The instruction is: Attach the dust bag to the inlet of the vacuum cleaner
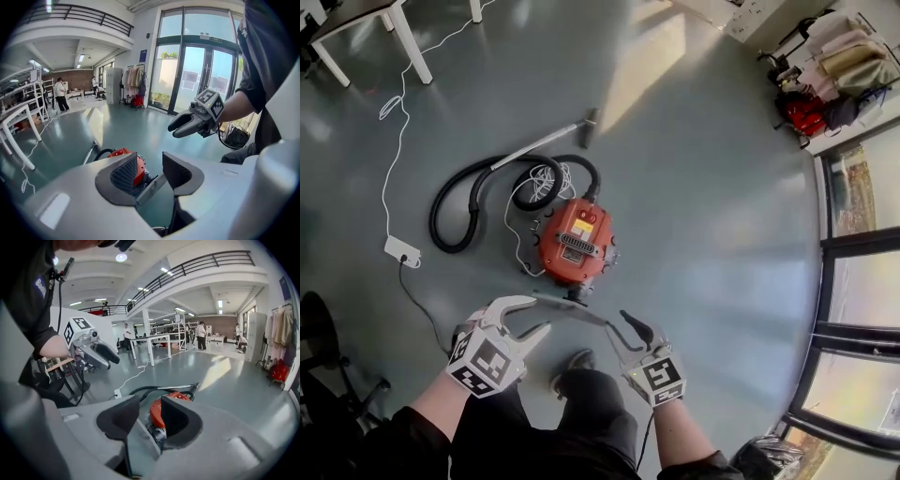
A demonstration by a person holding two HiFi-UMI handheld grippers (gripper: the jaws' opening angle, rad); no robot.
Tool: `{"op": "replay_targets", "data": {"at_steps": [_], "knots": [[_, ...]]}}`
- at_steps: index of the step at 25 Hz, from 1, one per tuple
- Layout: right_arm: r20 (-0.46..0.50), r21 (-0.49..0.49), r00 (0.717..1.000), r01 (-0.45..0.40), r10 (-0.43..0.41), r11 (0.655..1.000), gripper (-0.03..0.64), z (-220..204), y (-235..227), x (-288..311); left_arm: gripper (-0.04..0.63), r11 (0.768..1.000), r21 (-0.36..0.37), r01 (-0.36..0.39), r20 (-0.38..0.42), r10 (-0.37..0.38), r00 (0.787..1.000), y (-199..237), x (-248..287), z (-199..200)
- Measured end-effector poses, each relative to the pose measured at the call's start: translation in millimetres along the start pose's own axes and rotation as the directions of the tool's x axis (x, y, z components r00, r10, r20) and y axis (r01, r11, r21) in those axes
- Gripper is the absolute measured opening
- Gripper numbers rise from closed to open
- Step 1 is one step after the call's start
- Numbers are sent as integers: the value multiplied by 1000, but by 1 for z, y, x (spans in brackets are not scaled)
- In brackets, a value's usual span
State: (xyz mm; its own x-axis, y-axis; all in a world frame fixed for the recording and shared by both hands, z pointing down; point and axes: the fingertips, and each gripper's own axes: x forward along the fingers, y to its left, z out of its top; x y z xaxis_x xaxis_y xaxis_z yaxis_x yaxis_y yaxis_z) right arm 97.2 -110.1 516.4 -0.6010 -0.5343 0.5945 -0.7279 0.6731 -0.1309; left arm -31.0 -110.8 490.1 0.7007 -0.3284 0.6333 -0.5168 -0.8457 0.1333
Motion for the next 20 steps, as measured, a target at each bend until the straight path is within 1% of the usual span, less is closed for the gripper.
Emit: {"op": "replay_targets", "data": {"at_steps": [3,5,8,11,12,15,18,20], "knots": [[12,110,999,-33,32,993,135,23,23,-33,179,1000,-8,-19,-15,19,1000,-12,-37,26],[29,164,998,-57,53,985,133,36,36,-57,169,999,-20,-36,-21,36,999,-24,-61,42],[47,207,997,-70,62,976,129,51,46,-91,169,997,-54,-64,-25,63,998,-44,-94,58],[65,242,993,-110,97,964,127,58,56,-117,169,991,-88,-99,-34,96,995,-68,-117,61],[69,235,991,-125,112,964,127,58,59,-123,169,989,-86,-117,-43,114,993,-76,-122,60],[70,162,985,-165,155,973,126,57,74,-134,169,984,-61,-165,-49,162,986,-96,-137,64],[68,107,981,-190,184,976,126,65,94,-145,172,982,-63,-176,-17,175,984,-115,-152,78],[79,86,978,-201,195,976,126,75,109,-153,172,984,-47,-174,5,175,985,-124,-165,89]]}}
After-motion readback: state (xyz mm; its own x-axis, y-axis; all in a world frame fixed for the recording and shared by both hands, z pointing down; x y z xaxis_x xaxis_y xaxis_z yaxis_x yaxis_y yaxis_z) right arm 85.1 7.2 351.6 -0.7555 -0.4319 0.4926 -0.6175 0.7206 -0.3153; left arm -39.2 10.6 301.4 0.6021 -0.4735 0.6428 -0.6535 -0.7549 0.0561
